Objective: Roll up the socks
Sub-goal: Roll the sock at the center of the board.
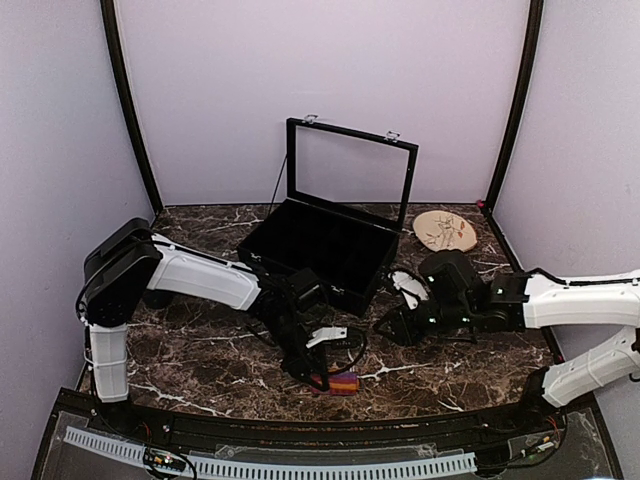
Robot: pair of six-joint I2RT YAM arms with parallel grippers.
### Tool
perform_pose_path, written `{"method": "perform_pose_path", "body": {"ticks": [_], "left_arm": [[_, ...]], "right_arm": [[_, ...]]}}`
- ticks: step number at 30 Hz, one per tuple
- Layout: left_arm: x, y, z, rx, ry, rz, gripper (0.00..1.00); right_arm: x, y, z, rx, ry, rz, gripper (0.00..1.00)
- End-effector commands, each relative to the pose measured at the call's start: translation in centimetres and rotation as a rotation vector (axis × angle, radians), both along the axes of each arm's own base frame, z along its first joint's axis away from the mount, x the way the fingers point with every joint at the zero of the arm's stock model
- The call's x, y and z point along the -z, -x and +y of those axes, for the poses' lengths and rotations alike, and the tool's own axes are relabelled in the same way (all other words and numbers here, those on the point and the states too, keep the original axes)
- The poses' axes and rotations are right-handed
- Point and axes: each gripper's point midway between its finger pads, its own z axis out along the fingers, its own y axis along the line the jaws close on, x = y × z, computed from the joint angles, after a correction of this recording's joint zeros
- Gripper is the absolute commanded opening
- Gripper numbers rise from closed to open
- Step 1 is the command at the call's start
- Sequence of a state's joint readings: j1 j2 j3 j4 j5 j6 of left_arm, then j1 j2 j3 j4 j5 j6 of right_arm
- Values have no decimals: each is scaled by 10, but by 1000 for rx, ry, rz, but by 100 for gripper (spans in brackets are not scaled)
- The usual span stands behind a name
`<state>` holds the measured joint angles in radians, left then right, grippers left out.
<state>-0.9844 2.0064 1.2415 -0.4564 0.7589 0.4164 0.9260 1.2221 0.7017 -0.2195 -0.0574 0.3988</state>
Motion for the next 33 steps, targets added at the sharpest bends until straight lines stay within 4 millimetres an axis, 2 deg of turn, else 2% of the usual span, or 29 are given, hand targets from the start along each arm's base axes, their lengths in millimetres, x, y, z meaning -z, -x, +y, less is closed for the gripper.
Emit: {"method": "perform_pose_path", "body": {"ticks": [1,7,19,27,33], "left_arm": [[10,11,16,-13,-91,125,21],[15,14,19,-18,-114,184,21],[18,14,21,-31,-123,254,21],[20,15,21,-25,-132,287,21],[21,16,22,-25,-138,299,21]], "right_arm": [[-4,7,2,-11,107,-143,41],[-7,35,18,-135,175,-237,42],[7,90,55,-403,329,-330,43],[20,109,74,-522,433,-408,44],[35,112,81,-595,499,-443,45]]}}
